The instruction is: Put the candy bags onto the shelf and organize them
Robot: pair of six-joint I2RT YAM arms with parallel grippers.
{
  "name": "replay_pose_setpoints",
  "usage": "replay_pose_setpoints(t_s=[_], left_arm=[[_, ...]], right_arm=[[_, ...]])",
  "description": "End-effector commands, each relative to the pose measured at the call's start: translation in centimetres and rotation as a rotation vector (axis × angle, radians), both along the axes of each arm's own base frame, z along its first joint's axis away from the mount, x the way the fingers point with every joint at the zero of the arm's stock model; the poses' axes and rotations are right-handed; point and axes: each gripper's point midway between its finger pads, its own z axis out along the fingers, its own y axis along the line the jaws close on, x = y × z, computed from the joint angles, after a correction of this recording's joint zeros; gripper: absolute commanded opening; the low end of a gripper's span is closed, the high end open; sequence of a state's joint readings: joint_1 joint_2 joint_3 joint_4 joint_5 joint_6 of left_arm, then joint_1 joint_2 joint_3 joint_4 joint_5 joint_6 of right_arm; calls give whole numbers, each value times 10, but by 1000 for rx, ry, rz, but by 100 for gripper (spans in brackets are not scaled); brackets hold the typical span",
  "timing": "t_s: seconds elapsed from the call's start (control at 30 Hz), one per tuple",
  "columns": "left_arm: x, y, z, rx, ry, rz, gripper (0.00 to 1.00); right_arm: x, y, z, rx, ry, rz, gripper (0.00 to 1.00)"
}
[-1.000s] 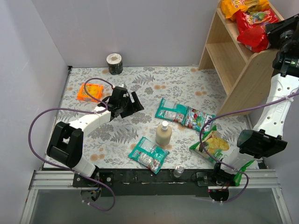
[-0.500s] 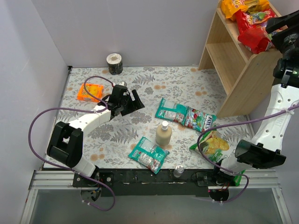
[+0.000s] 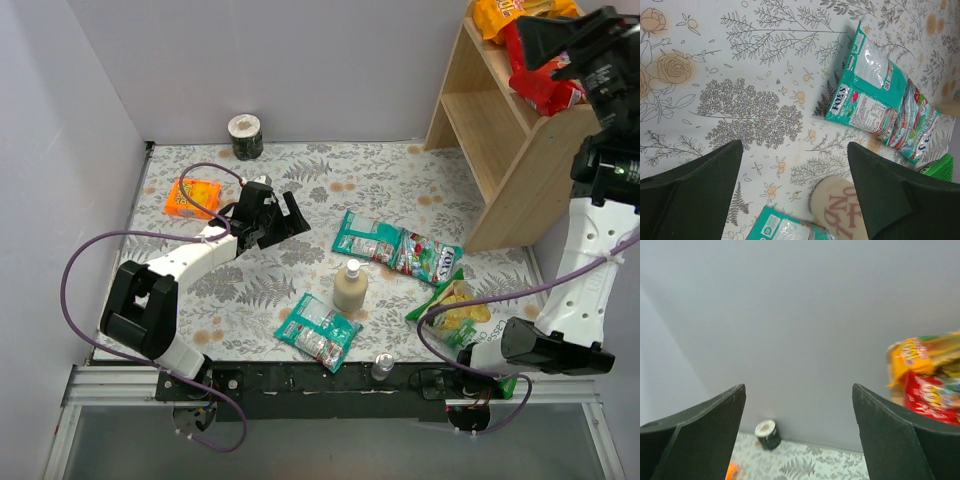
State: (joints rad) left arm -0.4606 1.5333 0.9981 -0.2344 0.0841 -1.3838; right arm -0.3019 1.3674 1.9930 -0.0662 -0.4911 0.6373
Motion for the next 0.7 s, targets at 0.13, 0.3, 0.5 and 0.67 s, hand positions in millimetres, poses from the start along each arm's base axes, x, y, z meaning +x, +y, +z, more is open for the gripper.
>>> replay_pose_setpoints(t_s=[0.13, 0.3, 0.5, 0.67], left_arm=[[4, 1, 31, -14, -79, 13, 89], [3, 7, 37, -7, -96, 31, 94], [-1, 12, 35, 4, -94, 51, 98], [1, 19, 37, 19, -110, 82, 98]], right_arm=[[39, 140, -57, -220, 101, 311, 95], [66, 190, -143, -338, 281, 319, 95], [86, 205, -267, -465, 544, 308, 96], [86, 194, -356, -562, 739, 258, 96]])
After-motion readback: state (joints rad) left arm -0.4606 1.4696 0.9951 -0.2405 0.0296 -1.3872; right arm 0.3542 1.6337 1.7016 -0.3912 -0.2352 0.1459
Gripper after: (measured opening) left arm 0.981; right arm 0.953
